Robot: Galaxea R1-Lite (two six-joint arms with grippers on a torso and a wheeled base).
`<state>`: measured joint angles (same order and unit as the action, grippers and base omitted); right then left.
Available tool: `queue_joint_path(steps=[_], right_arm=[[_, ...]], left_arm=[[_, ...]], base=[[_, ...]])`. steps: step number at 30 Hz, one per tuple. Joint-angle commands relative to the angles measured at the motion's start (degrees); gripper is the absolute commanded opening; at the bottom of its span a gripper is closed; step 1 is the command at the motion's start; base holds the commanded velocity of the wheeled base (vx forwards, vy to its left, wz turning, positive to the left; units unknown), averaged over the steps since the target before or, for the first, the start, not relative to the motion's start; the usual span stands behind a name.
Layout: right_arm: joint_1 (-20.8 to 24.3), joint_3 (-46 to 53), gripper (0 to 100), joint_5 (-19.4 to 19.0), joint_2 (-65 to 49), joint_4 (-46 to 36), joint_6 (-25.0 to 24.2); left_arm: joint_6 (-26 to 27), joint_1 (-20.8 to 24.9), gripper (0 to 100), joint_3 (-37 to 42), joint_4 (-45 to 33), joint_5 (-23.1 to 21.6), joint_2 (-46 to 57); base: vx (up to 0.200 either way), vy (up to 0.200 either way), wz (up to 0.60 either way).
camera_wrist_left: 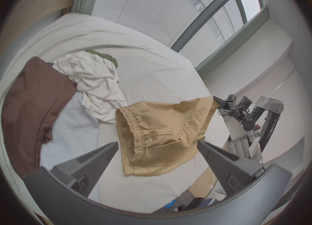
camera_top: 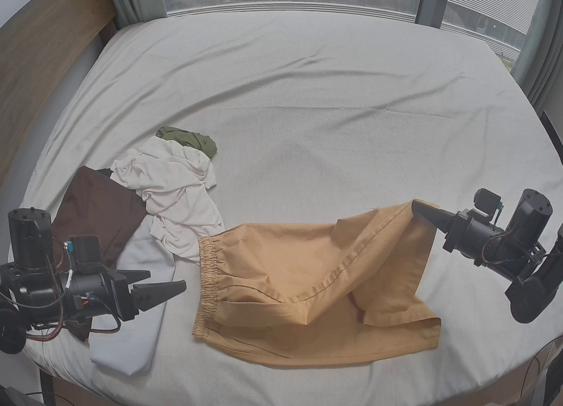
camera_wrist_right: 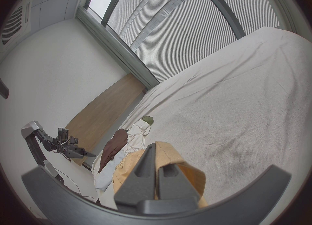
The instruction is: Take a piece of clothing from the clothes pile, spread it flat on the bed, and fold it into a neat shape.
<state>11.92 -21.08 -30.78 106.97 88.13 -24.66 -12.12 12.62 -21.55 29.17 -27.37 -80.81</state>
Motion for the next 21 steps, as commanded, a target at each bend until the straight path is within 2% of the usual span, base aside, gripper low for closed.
queue_joint_path(steps=[1, 9, 12, 17, 21], right_arm=[[-0.06, -0.10, 0, 0.02, 0.34, 0.03, -0.04], [-0.15, -0.19, 0, 0.02, 0.43, 0.03, -0.04], [-0.15, -0.19, 0, 0.02, 0.52, 0.03, -0.04], [-0.06, -0.19, 0, 0.11, 0.61, 0.03, -0.04], [-0.15, -0.19, 0, 0.11, 0.61, 0.03, -0.04]], left_arm=[[-0.10, 0.13, 100, 0.81, 0.36, -2.34, -2.95], [-0.10, 0.39, 100, 0.72, 0.62, -3.13, -7.87], [-0.19, 0.39, 100, 0.63, 3.87, -3.13, -10.86], [-0.80, 1.45, 100, 3.01, 16.09, -2.95, -19.03], [-2.38, 2.41, 100, 4.15, 21.63, -2.69, -22.02]], base=[[0.000, 0.000, 0.00], [0.000, 0.000, 0.00], [0.000, 0.000, 0.00], [0.000, 0.000, 0.00], [0.000, 0.000, 0.00]])
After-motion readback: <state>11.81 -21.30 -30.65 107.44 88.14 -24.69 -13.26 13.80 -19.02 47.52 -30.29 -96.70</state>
